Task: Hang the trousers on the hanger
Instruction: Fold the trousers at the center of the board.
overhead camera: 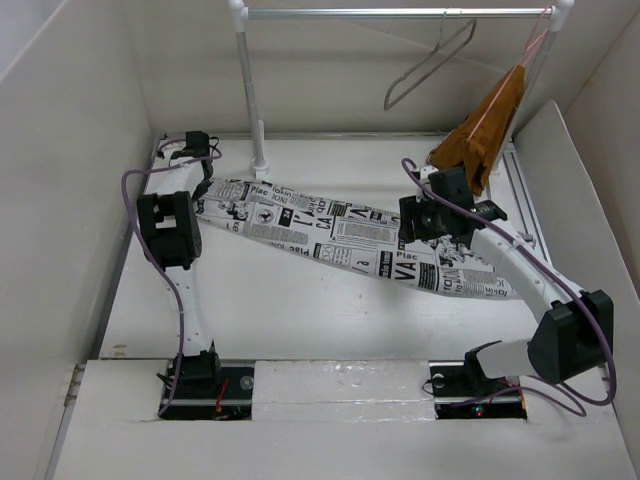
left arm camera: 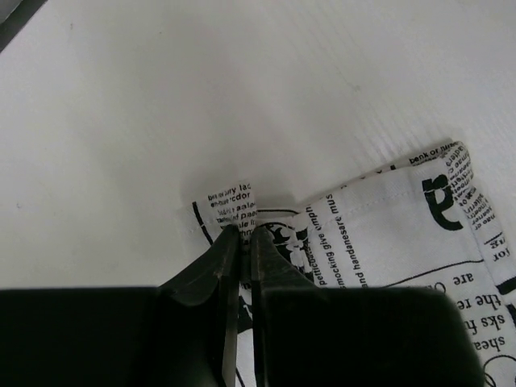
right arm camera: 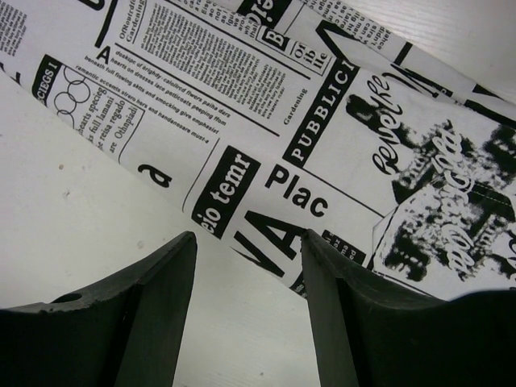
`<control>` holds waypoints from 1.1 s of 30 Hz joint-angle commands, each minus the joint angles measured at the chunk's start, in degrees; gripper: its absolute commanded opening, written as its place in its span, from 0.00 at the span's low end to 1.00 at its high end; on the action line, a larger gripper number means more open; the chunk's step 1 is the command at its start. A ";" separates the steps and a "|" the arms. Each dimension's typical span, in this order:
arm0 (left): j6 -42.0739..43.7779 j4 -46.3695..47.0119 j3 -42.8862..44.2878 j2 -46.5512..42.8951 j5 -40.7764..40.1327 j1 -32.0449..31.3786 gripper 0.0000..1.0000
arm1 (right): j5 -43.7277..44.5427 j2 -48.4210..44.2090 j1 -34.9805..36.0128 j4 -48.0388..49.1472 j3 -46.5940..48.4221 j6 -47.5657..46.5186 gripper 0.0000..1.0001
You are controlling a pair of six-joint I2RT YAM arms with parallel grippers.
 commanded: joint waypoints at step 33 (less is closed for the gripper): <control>0.77 -9.11 1.12 -18.16 1.99 -2.66 0.00 | -4.48 4.86 -4.24 4.44 2.19 -6.92 0.60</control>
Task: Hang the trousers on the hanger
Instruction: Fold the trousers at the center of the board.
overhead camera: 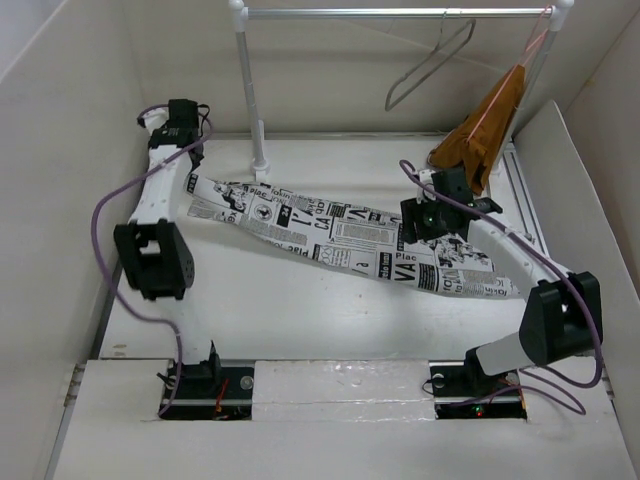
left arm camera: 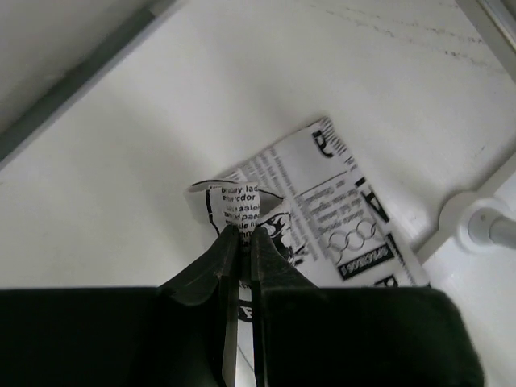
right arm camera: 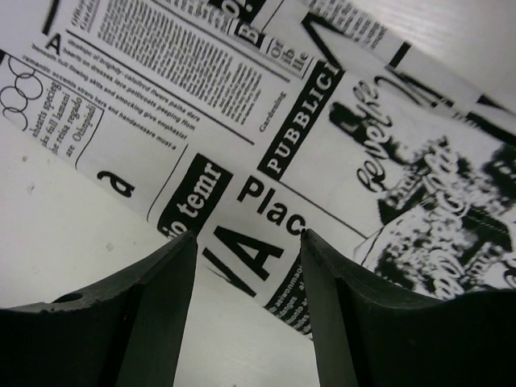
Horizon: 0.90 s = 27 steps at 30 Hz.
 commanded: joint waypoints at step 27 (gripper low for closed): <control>3.43 14.33 -2.96 13.92 10.72 5.31 0.61 | -5.82 13.63 18.17 12.51 16.36 -1.76 0.04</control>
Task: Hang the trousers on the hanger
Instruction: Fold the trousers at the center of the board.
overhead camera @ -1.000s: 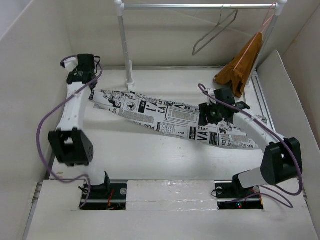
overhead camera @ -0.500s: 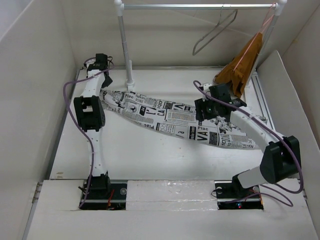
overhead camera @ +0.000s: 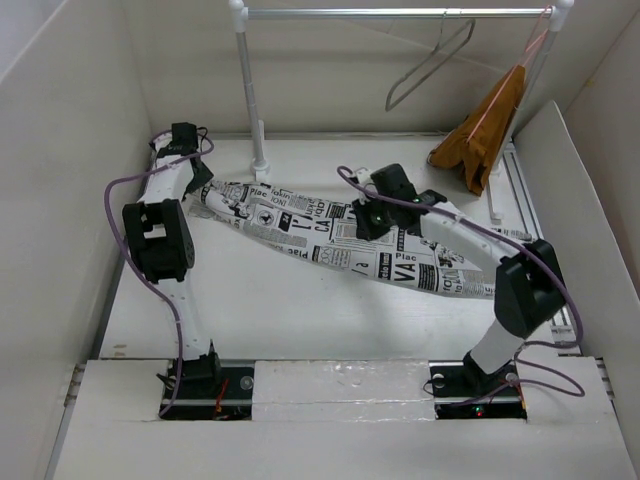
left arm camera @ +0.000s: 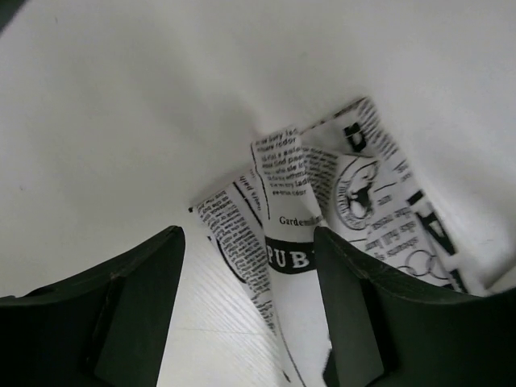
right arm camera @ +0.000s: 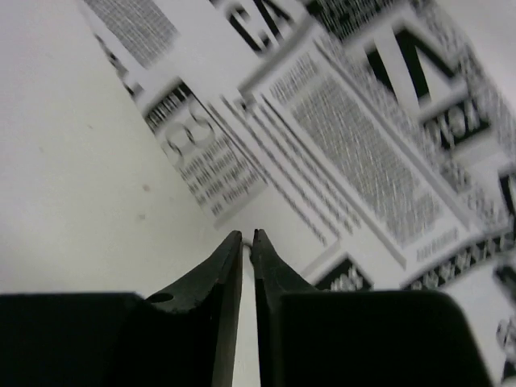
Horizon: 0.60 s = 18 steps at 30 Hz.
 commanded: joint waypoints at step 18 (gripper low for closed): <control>1.03 2.99 0.00 1.79 4.00 1.47 0.13 | -20.20 47.89 3.57 0.87 56.09 -10.60 0.66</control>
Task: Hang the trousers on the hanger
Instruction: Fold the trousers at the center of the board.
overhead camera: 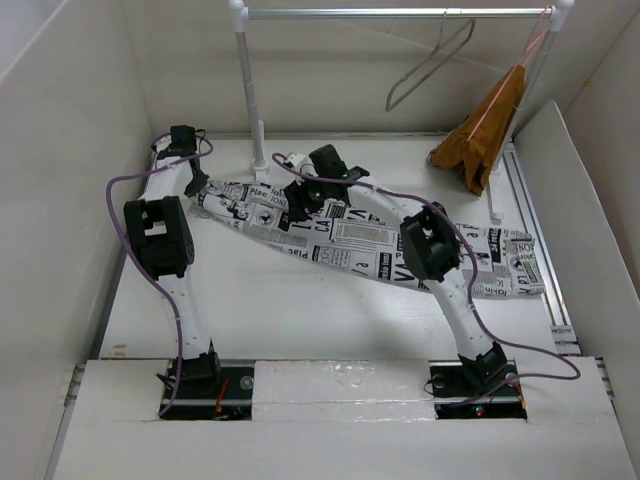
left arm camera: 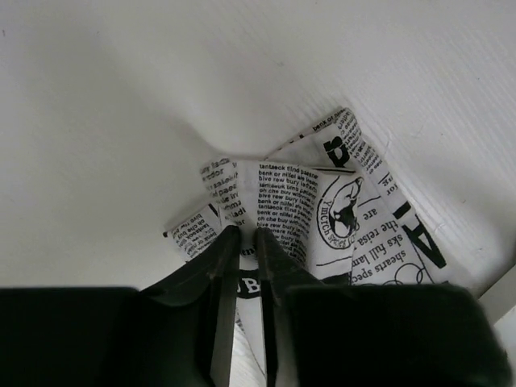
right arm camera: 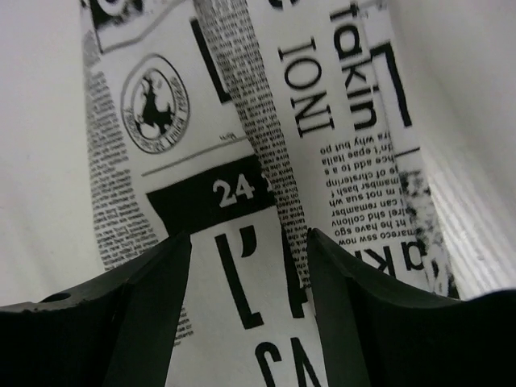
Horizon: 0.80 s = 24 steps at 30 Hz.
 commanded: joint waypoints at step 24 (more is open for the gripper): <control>1.89 -4.68 -2.05 -11.91 -4.75 0.27 0.00 | -1.23 -19.55 -4.08 3.35 -19.47 -0.25 0.00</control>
